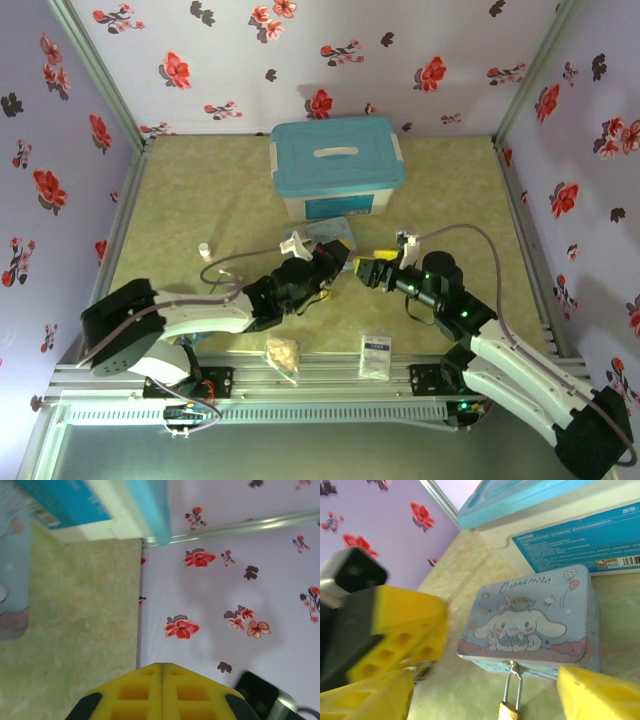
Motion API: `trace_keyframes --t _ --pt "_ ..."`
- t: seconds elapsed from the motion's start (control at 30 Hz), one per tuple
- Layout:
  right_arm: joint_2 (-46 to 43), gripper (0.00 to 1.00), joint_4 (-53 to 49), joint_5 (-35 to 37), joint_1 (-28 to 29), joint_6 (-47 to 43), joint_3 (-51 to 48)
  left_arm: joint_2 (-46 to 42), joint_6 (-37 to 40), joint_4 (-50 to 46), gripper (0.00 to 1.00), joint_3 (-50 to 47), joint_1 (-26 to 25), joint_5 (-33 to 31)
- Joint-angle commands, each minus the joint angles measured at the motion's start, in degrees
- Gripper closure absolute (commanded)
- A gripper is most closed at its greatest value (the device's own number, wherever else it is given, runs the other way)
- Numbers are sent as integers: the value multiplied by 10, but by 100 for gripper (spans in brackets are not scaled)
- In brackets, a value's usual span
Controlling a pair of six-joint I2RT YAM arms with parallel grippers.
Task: Unlock the padlock with the key
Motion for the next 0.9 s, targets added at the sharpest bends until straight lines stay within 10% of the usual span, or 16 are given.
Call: trace_keyframes --t 0.0,0.23,0.87 --pt "19 20 163 -207 -67 122 -8 -47 178 -88 100 44 12 26" --pt "96 22 410 -349 -106 258 4 -60 302 -117 100 100 52 175" --pt "103 65 410 -348 -90 217 11 -48 346 -102 100 144 52 232"
